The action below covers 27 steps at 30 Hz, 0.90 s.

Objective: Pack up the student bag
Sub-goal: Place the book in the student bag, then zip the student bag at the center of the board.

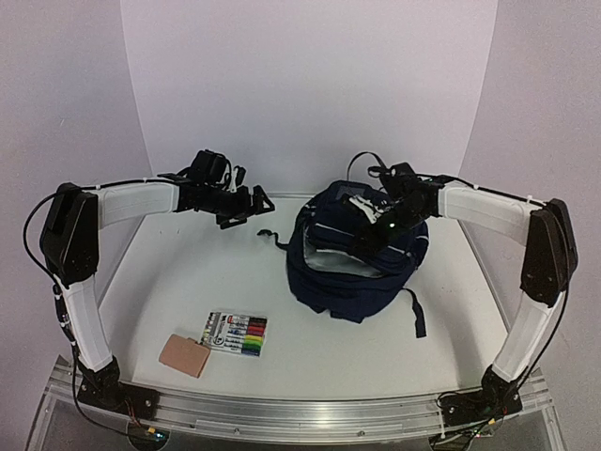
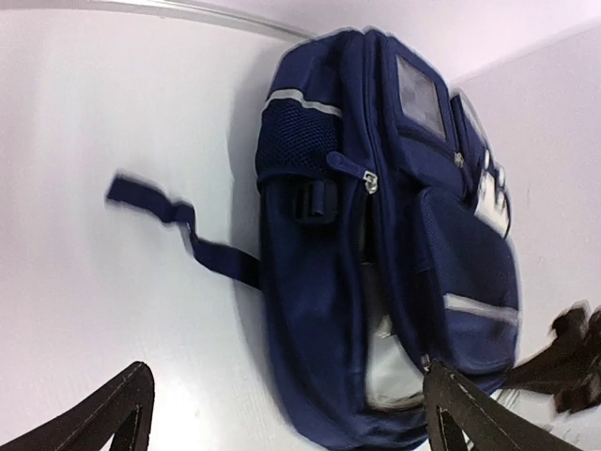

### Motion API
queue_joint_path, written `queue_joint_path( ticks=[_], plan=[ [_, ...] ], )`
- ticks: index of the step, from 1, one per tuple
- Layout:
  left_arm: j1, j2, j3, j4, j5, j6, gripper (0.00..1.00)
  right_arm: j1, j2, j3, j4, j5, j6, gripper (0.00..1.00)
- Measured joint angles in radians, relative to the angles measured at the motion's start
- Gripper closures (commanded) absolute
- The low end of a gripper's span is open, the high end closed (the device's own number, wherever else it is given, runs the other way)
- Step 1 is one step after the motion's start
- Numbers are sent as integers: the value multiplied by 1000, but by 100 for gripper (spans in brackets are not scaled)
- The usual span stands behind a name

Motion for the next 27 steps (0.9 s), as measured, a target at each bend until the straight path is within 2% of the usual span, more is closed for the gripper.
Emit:
queue_joint_path(
  ticks=[4, 9, 12, 16, 20, 27],
  plan=[
    [1, 0, 0, -34, 56, 174, 6, -78, -65, -11, -150, 13, -193, 100],
    [-10, 39, 29, -37, 155, 443, 13, -135, -120, -22, -260, 66, -374, 100],
    [-38, 124, 119, -66, 179, 627, 21, -137, -116, -29, -284, 90, -421, 100],
    [-77, 275, 296, -115, 200, 802, 30, -132, -103, -32, -294, 98, -443, 100],
    [-101, 402, 427, -133, 215, 910, 30, -131, -95, -33, -299, 93, -439, 100],
    [-101, 497, 544, -151, 224, 999, 24, -132, -95, -33, -299, 81, -418, 100]
  ],
)
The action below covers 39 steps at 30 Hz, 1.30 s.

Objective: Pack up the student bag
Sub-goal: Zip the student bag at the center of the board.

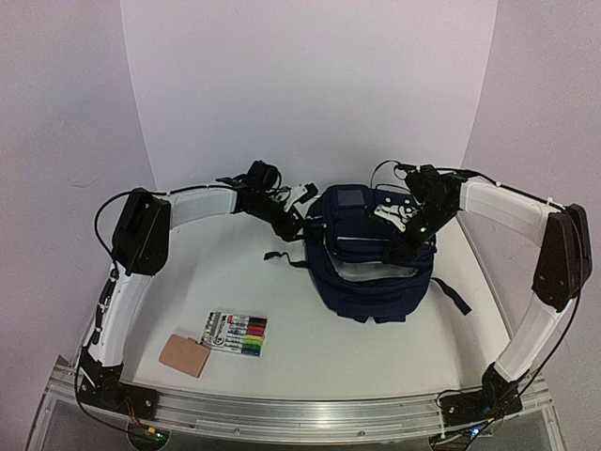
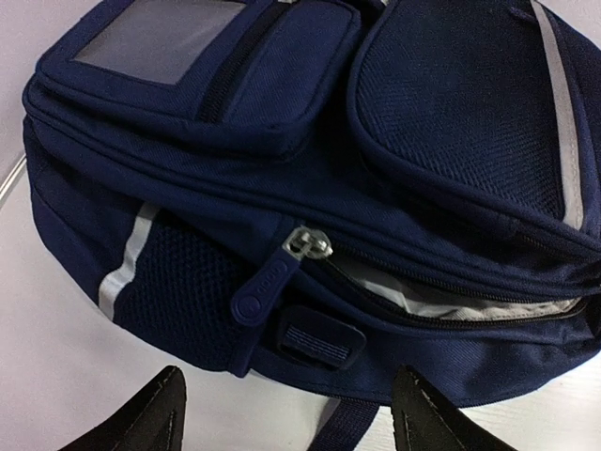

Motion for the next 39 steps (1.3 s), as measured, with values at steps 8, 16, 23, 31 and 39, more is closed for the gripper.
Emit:
queue_joint_path(
  ticks=[8, 16, 23, 31, 39],
  plan=[
    [3, 59, 103, 20, 27, 19, 24, 0, 1, 0, 0, -11, 8, 100],
    [3, 127, 150, 53, 81, -2, 38, 0, 22, 0, -2, -25, 23, 100],
    [3, 143, 151, 60, 139, -23, 64, 0, 27, 0, -2, -27, 27, 100],
    [1, 143, 151, 43, 168, -3, 91, 0, 66, 11, -11, -42, 42, 100],
    [0, 142, 151, 3, 168, 21, 100, 0, 88, 25, -23, -48, 54, 100]
  ],
)
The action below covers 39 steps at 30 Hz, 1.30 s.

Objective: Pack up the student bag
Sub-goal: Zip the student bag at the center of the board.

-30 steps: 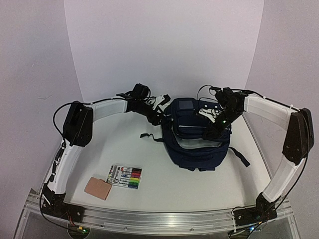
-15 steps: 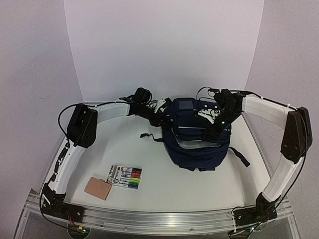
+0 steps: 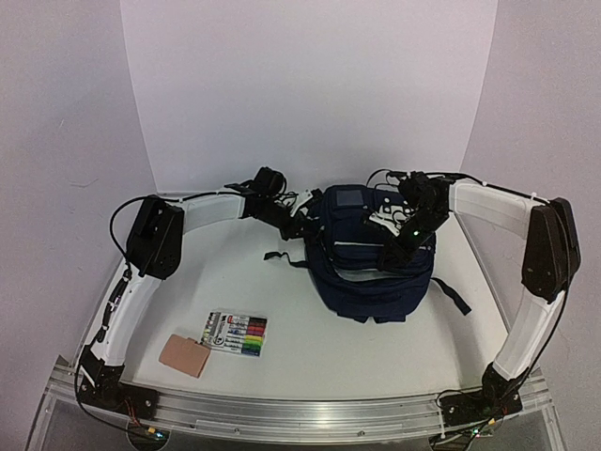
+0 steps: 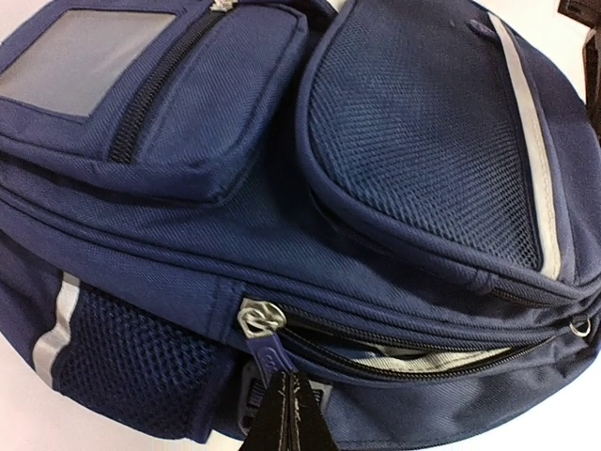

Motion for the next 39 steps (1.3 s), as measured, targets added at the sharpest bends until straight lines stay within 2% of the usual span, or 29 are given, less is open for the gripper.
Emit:
queue_joint_path(
  ticks=[3, 4, 7, 8, 15, 18, 24, 30, 37, 39],
  plan=[
    [-2, -14, -16, -20, -7, 8, 99, 0, 2, 0, 0, 0, 1, 100],
    [-3, -25, -27, -25, -10, 9, 92, 0, 3, 0, 0, -1, 2, 100],
    [-6, -73, -80, -31, -13, 11, 61, 0, 6, 0, 0, -2, 3, 100],
    [-5, -93, -102, -26, -14, 3, 56, 0, 6, 0, 0, -2, 3, 100],
    [14, -129, -121, 16, 6, -50, 48, 0, 6, -17, 13, 0, -3, 100],
    [25, -91, -40, 18, 13, -57, 46, 0, 3, -41, 31, 1, -5, 100],
    [27, 6, 86, 41, 21, -86, 47, 0, -10, -63, 49, 2, -5, 100],
    [3, 70, 86, 38, 27, -91, 56, 0, -17, -65, 50, 4, -5, 100],
    [-5, 71, 69, 13, 38, -70, 84, 0, -17, -65, 44, 4, -4, 100],
    [-6, 71, 69, 5, 38, -62, 89, 0, -17, -65, 44, 4, -4, 100]
  ],
)
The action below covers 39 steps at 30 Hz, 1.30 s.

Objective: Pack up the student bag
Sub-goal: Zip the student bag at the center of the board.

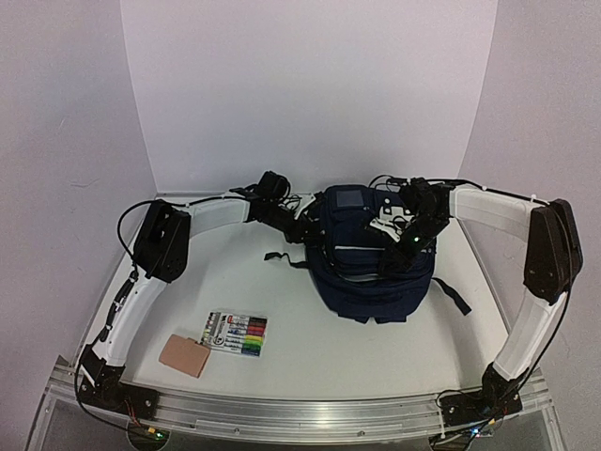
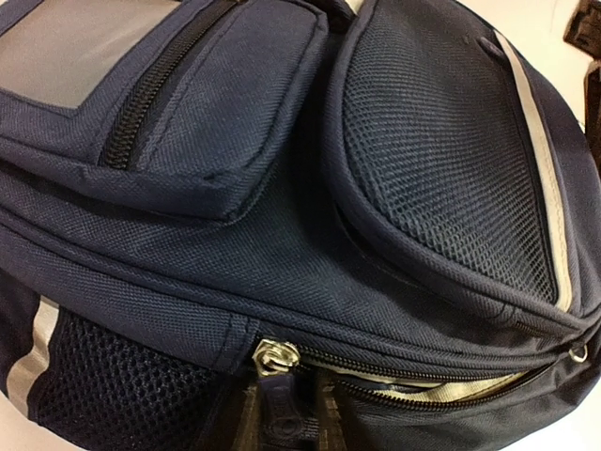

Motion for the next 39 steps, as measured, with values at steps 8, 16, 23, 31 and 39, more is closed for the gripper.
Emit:
queue_joint_path(
  ticks=[8, 16, 23, 31, 39],
  plan=[
    [-1, -62, -37, -45, -42, 40, 100, 0, 6, 1, -1, -11, 11, 100],
    [-36, -217, -206, -78, -156, 97, 100, 2, 37, 8, -3, -48, 73, 100],
    [-119, -397, -495, -29, -233, 91, 100, 3, 65, 25, 2, -75, 144, 100],
    [-219, -476, -606, 11, -309, 4, 100, 26, 70, 35, 4, -70, 214, 100],
    [-190, -491, -663, 113, -261, -232, 100, 17, 55, 64, -4, -96, 286, 38]
  ],
)
